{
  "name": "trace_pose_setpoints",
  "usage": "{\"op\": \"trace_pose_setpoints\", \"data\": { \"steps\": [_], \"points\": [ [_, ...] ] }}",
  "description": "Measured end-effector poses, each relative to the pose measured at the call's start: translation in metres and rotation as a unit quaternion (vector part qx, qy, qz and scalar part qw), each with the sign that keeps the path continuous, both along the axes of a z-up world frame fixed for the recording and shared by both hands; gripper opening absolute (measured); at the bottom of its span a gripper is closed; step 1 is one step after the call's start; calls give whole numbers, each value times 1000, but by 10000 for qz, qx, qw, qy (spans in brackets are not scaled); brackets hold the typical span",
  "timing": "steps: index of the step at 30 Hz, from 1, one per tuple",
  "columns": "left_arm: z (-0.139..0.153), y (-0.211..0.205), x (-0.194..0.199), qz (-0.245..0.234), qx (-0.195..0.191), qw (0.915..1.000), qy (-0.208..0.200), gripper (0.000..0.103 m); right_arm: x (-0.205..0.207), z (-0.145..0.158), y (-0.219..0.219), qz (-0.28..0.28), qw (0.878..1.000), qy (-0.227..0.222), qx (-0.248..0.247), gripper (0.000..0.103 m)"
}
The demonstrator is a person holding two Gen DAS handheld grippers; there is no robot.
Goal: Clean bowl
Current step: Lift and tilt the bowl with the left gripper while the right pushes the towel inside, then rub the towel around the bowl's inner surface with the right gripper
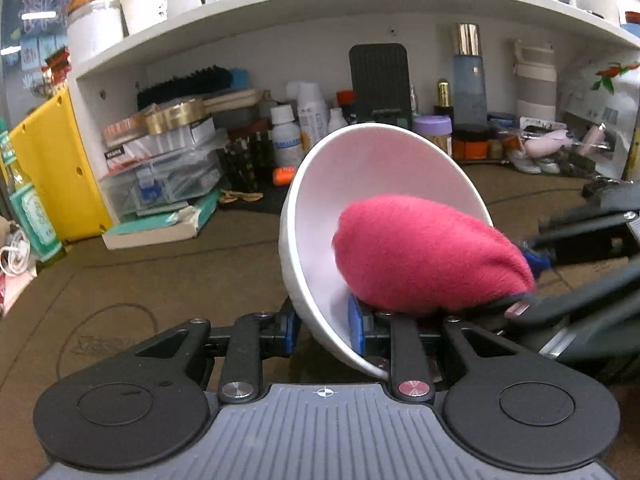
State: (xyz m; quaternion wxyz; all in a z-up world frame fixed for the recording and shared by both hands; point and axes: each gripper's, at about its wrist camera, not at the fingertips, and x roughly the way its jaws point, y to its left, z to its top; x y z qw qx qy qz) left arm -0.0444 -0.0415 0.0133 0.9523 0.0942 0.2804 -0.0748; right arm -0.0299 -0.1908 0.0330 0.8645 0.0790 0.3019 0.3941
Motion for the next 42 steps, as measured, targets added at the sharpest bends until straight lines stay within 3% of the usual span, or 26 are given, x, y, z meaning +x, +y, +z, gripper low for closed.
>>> {"op": "trace_pose_setpoints", "data": {
  "steps": [2, 3, 5, 6, 9, 11, 12, 13, 15, 16, 19, 22, 25, 28, 30, 31, 33, 34, 37, 39, 42],
  "points": [
    [-1, -2, -1, -19, 40, 10000, 4, 31, -12, 13, 0, -158, 9973, -641, -327, 29],
    [-1, -3, -1, -28, 60, 10000, 7, 31, -23, 23, 7, -248, 9889, -1232, -797, 29],
    [-2, -4, -2, -47, 100, 9999, 11, 31, -34, 30, 21, -240, 9716, -1869, -1431, 29],
    [-2, -5, -2, -57, 120, 9999, 13, 31, -41, 24, 39, -218, 9446, -2401, -2229, 29],
    [-2, -5, 0, -100, -118, 9998, 87, 31, -41, 6, 50, -197, 9296, -2367, -2817, 31],
    [-2, -6, 3, -146, -339, 9991, 193, 31, -38, -4, 46, -391, 9402, -2114, -2643, 31],
    [-2, -9, 4, -126, -395, 9989, 208, 31, -31, -2, 34, -551, 9612, -1626, -2158, 31],
    [-3, -12, 5, -84, -448, 9988, 191, 32, -27, -1, 23, -618, 9737, -1272, -1786, 31],
    [-4, -16, 9, -26, -640, 9976, 246, 35, -18, -1, 3, -700, 9883, -686, -1173, 31],
    [-4, -18, 12, 0, -755, 9967, 283, 35, -9, -5, -16, -802, 9954, -108, -520, 31],
    [-6, -25, 19, 82, -1116, 9929, 395, 30, 6, -11, -40, -981, 9934, 513, 289, 29],
    [-10, -28, 28, 240, -1520, 9867, 528, 27, 11, -17, -53, -1074, 9895, 730, 630, 29],
    [-11, -33, 29, 302, -1512, 9869, 463, 24, 10, -18, -56, -1221, 9880, 704, 635, 29],
    [-11, -36, 25, 156, -1229, 9916, 360, 24, -7, -12, -58, -1289, 9899, 278, 514, 29],
    [-8, -34, 21, -8, -897, 9956, 285, 24, -15, 0, -56, -1347, 9904, -168, 274, 29],
    [-6, -33, 19, -53, -709, 9972, 245, 24, -31, 14, -46, -1265, 9865, -969, -380, 29],
    [-3, -28, 18, -83, -497, 9984, 244, 23, -47, 24, -30, -1031, 9722, -1726, -1203, 29],
    [-1, -23, 20, -97, -483, 9983, 299, 23, -56, 25, -18, -939, 9563, -2155, -1738, 29],
    [1, -10, 23, -208, -461, 9976, 480, 24, -70, 15, 11, -657, 9043, -3140, -2818, 29],
    [3, -8, 21, -310, -365, 9975, 528, 24, -78, 7, 29, -441, 8610, -3732, -3427, 29],
    [2, -9, 18, -433, -236, 9971, 573, 26, -73, -9, 55, -42, 8070, -4290, -4058, 29]
  ]
}}
